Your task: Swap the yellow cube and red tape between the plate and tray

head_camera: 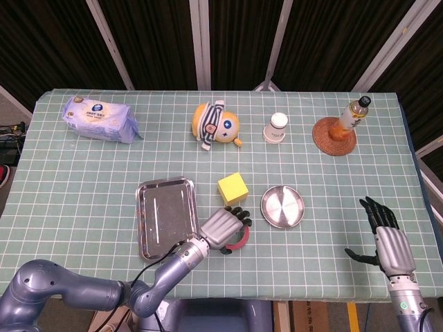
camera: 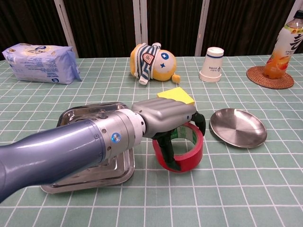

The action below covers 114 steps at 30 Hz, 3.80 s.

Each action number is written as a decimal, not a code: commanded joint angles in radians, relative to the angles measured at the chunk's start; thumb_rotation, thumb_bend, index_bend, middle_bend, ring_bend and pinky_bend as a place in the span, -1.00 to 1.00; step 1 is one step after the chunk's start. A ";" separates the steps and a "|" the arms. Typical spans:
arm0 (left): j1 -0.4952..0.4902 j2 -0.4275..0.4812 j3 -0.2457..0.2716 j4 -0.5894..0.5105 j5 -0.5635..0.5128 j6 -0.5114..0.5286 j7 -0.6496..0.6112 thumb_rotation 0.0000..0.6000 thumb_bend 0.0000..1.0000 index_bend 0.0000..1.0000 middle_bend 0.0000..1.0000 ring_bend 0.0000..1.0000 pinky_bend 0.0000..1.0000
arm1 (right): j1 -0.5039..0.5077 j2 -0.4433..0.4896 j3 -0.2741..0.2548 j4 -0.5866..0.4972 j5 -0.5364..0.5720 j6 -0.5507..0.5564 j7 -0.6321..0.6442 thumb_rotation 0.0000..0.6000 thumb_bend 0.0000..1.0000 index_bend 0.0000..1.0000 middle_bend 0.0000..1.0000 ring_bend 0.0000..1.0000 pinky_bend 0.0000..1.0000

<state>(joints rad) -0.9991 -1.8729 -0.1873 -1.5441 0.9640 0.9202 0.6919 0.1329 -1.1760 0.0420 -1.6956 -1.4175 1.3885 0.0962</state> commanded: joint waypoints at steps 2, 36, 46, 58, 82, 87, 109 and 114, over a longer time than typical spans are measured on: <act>-0.016 0.026 0.006 -0.028 -0.029 -0.004 0.046 1.00 -0.96 -0.45 -0.94 -0.97 -0.67 | -0.001 -0.007 0.004 0.008 -0.007 0.004 0.007 1.00 -0.84 -1.00 -1.00 -1.00 -1.00; -0.055 0.099 -0.126 0.025 -0.074 0.094 -0.048 1.00 -1.00 -0.67 -1.00 -1.00 -1.00 | -0.008 -0.012 0.028 0.014 0.029 -0.017 0.002 1.00 -0.84 -1.00 -1.00 -1.00 -1.00; -0.091 0.069 -0.147 0.159 -0.196 0.005 -0.075 1.00 -1.00 -0.71 -1.00 -1.00 -1.00 | 0.000 -0.010 0.023 0.013 0.027 -0.043 -0.005 1.00 -0.84 -1.00 -1.00 -1.00 -1.00; -0.116 0.001 -0.151 0.292 -0.179 -0.087 -0.210 1.00 -1.00 -0.73 -1.00 -1.00 -1.00 | 0.004 -0.018 0.030 0.021 0.053 -0.062 -0.018 1.00 -0.84 -1.00 -1.00 -1.00 -1.00; -0.138 -0.098 -0.122 0.452 -0.045 -0.102 -0.302 1.00 -0.64 -0.45 -0.55 -0.56 -0.21 | 0.002 -0.021 0.031 0.025 0.042 -0.062 0.006 1.00 -0.84 -1.00 -1.00 -0.97 -1.00; -0.134 -0.079 -0.117 0.421 -0.078 -0.082 -0.229 1.00 -0.47 -0.31 -0.35 -0.42 -0.10 | 0.000 -0.017 0.031 0.022 0.039 -0.060 0.014 1.00 -0.84 -1.00 -1.00 -0.96 -1.00; 0.070 0.497 -0.017 -0.334 -0.077 0.088 -0.057 1.00 -0.30 -0.28 -0.50 -0.49 -0.13 | -0.013 -0.013 0.036 0.016 0.034 -0.034 0.023 1.00 -0.84 -1.00 -1.00 -0.96 -1.00; 0.133 0.594 0.054 -0.384 -0.051 0.085 -0.100 1.00 -0.32 -0.28 -0.51 -0.49 -0.14 | -0.012 -0.015 0.034 0.008 0.032 -0.035 0.008 1.00 -0.84 -1.00 -1.00 -0.96 -1.00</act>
<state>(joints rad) -0.9075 -1.3235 -0.1734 -1.8933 0.9074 1.0002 0.6010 0.1196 -1.1903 0.0759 -1.6874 -1.3854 1.3543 0.1057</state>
